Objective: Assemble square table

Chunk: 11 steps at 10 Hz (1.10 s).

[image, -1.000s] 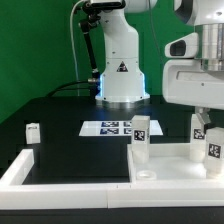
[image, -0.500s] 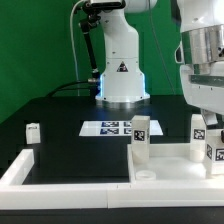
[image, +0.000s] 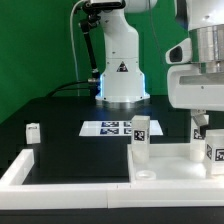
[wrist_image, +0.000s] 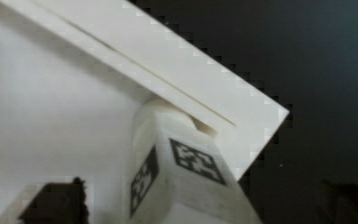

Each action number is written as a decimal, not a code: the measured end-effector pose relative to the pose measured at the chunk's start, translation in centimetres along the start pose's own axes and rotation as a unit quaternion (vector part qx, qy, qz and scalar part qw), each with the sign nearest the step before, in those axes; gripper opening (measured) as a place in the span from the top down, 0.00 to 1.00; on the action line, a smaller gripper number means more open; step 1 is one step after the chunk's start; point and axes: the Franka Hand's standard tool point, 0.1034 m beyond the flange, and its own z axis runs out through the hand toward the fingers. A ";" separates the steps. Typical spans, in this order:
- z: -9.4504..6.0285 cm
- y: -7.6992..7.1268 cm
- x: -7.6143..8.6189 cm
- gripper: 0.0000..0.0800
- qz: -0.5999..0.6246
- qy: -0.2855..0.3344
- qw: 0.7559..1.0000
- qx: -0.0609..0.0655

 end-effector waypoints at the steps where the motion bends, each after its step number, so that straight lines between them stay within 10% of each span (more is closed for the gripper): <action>1: 0.0 0.1 0.1 0.19 -0.036 0.001 0.999 -0.001; 5: -0.2 0.6 1.6 0.19 -0.341 0.009 0.940 -0.021; 8: 0.0 0.9 1.7 0.19 -0.343 0.013 0.939 -0.020; 10: 0.1 0.9 1.7 0.52 -0.342 0.013 0.939 -0.021; 11: 0.1 0.9 1.7 0.52 -0.303 0.013 0.953 -0.019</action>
Offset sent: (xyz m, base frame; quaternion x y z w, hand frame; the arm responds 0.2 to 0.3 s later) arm 0.0078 0.0023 0.0035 0.0037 -0.0600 -0.3367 0.9397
